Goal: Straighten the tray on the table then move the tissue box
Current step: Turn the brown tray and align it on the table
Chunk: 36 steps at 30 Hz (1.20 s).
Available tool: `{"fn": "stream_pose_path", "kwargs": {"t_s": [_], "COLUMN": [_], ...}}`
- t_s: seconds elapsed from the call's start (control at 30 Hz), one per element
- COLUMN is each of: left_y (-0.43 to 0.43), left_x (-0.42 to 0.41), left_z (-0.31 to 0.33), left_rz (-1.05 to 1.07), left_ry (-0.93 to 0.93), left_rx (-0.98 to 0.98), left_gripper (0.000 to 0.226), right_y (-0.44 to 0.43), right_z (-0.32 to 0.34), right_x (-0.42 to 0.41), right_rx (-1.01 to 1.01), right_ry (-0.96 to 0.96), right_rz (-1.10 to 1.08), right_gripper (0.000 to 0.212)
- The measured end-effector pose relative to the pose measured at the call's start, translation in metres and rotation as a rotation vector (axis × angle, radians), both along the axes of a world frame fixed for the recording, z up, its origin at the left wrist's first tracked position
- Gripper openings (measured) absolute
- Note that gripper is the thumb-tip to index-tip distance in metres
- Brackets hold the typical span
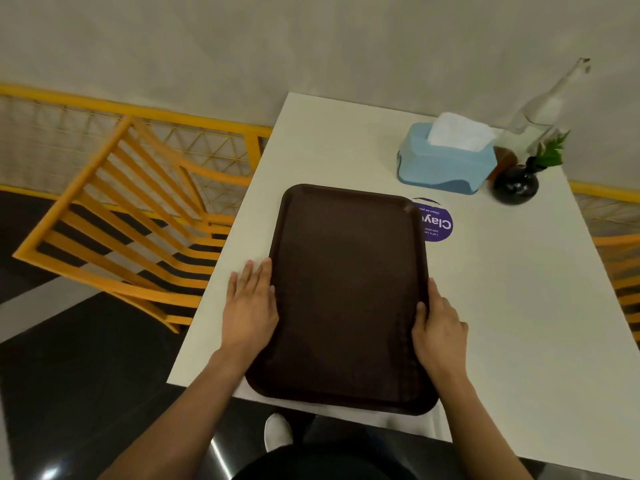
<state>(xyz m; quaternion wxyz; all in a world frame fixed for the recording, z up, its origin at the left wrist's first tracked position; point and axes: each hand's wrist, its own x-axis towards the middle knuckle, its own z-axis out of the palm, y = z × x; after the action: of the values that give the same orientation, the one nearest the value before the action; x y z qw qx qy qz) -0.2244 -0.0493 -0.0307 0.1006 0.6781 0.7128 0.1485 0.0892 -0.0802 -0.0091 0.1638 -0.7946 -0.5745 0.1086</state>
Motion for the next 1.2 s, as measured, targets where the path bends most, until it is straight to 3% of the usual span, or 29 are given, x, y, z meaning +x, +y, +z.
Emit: {"fn": "stream_pose_path", "kwargs": {"t_s": [0.6,0.83,0.97,1.2], "left_y": [0.086,0.081,0.060,0.038], "left_x": [-0.059,-0.082,-0.081,-0.071], "left_z": [0.015,0.012,0.007,0.006], "left_rz": [0.034,-0.051,-0.122,-0.137], "left_ry": [-0.053,-0.080,-0.137,-0.062], "left_rx": [0.010,-0.073,-0.094,-0.069], "left_gripper": [0.051,0.066,0.066,0.065], "right_y": [0.087,0.073,0.052,0.023], "right_z": [-0.003,-0.002,-0.009,-0.012], "right_x": [-0.059,-0.084,-0.077,-0.068], "right_rx": [-0.058,0.001,-0.108,-0.154], "right_ry": [-0.092,-0.103,-0.122,-0.101], "right_rz": [0.035,0.046,0.068,0.045], "right_gripper": [0.052,0.069,0.076,0.078]}}
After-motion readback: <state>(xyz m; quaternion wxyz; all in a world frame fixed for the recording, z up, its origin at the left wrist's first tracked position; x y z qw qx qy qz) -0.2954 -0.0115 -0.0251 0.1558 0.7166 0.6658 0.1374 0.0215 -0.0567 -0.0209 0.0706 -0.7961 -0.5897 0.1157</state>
